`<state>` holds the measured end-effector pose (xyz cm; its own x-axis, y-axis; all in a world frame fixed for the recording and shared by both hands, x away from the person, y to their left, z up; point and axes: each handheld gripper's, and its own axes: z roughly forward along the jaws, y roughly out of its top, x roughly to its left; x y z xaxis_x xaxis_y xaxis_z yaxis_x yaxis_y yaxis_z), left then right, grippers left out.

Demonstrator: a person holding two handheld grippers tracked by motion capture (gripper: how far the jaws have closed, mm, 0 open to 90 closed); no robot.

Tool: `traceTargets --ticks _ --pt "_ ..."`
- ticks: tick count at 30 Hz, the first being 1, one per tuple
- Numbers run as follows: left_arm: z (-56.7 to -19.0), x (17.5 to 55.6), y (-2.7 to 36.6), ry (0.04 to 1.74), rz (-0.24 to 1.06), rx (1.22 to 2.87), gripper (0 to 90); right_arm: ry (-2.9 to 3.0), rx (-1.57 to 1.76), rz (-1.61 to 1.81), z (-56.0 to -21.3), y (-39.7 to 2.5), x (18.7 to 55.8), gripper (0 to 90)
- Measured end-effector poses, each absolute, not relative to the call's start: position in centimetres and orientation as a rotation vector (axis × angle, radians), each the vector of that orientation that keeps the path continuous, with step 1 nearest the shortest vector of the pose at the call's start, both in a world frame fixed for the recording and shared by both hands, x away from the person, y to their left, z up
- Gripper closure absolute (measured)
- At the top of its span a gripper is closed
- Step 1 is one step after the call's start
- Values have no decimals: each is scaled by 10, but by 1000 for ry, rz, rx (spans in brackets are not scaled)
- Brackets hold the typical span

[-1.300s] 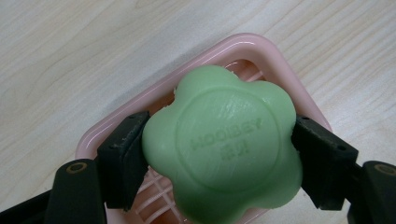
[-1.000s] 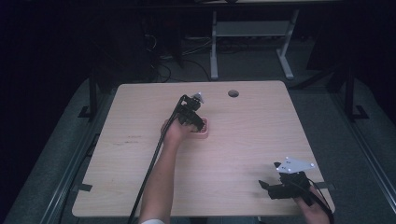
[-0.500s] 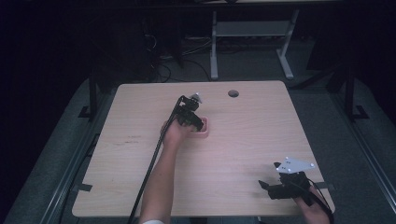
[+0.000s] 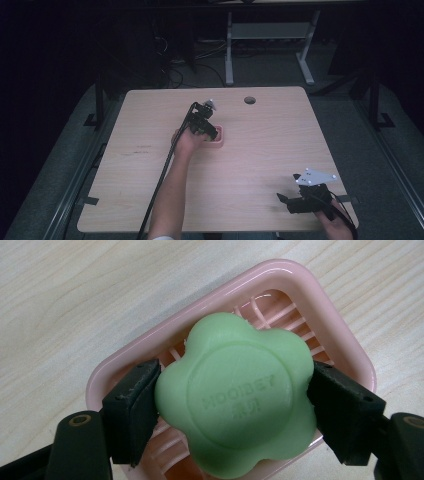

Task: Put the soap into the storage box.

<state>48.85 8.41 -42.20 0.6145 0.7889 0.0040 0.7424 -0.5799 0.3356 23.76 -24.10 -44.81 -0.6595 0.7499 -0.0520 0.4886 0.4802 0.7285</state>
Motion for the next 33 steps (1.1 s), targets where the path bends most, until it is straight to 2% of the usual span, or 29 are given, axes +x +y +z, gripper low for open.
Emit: traceTargets --ticks 10,33 --pt "-413 486 89 1226 191 2519 223 2368 1036 991 -448 -241 237 138" --pt "-400 469 101 1168 206 2483 224 2363 1044 978 -449 -241 237 139"
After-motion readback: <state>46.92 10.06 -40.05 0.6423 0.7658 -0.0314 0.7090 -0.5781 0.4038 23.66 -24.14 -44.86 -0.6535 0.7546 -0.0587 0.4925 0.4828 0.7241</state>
